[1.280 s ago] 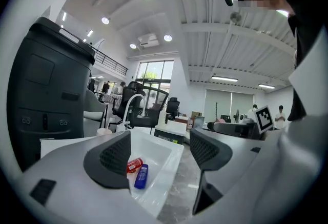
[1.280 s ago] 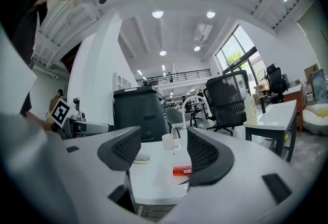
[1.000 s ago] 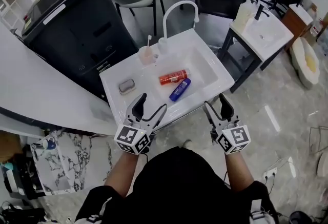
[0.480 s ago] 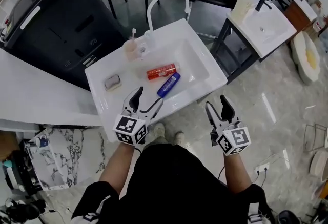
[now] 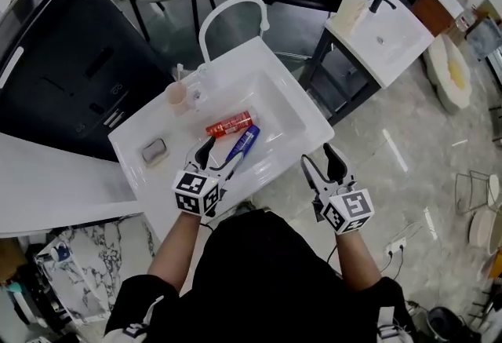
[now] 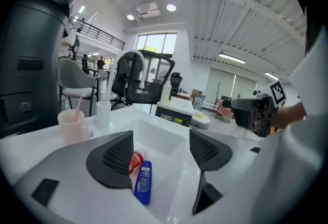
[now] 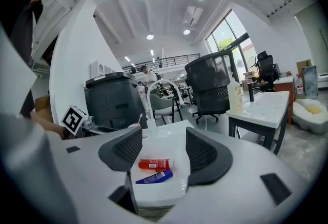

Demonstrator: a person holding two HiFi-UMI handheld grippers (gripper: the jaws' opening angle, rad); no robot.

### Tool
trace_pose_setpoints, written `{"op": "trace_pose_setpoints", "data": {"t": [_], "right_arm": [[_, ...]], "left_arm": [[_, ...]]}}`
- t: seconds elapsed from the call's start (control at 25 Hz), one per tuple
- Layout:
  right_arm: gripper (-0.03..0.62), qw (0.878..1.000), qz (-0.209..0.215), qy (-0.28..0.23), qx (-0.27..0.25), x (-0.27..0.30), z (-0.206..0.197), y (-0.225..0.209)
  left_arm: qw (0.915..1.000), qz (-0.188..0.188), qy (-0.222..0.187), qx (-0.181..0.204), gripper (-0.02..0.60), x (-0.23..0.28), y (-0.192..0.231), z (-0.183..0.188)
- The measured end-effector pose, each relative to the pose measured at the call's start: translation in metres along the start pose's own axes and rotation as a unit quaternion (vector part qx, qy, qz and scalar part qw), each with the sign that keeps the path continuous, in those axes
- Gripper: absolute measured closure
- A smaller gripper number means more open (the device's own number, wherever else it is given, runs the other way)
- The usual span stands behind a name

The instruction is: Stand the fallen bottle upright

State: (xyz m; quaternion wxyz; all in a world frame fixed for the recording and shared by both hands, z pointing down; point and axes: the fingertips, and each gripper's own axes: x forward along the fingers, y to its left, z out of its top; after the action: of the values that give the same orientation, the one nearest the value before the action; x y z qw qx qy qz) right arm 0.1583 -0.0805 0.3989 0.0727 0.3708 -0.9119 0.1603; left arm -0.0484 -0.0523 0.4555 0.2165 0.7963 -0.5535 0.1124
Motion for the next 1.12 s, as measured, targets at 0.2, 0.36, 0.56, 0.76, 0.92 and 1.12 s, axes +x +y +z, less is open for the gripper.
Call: {"op": "trace_pose_setpoints", "data": {"t": [0.2,0.36,0.56,0.76,0.92,1.12], "right_arm": [[0.319,1.0,0.004,0.015,-0.019,0.034,0.011,0.005],[0.319,0.999,-0.001,0.033,-0.009,0.049,0.005,0.003],[0.319,0.998,-0.018,0.058,0.004,0.056,-0.009,-0.007],[0.319,0.996,-0.044,0.075,0.025,0.045,-0.028,-0.018],[0.319,0.993,-0.062,0.096,0.026,0.032,-0.046,-0.023],[0.319,0.989,-0.087,0.111,0.036,0.019,-0.061,-0.029]], "left_arm": [[0.9977,-0.037,0.056,-0.005,0.227,0.042,0.012,-0.021],[0.9914,-0.06,0.115,-0.014,0.23,0.069,0.018,-0.049],[0.9807,-0.078,0.176,-0.033,0.245,0.098,0.028,-0.087],[0.9682,-0.082,0.233,-0.038,0.245,0.115,0.039,-0.133],[0.9575,-0.089,0.267,-0.063,0.245,0.132,0.046,-0.165],[0.9471,-0.09,0.291,-0.1,0.25,0.153,0.056,-0.188]]}}
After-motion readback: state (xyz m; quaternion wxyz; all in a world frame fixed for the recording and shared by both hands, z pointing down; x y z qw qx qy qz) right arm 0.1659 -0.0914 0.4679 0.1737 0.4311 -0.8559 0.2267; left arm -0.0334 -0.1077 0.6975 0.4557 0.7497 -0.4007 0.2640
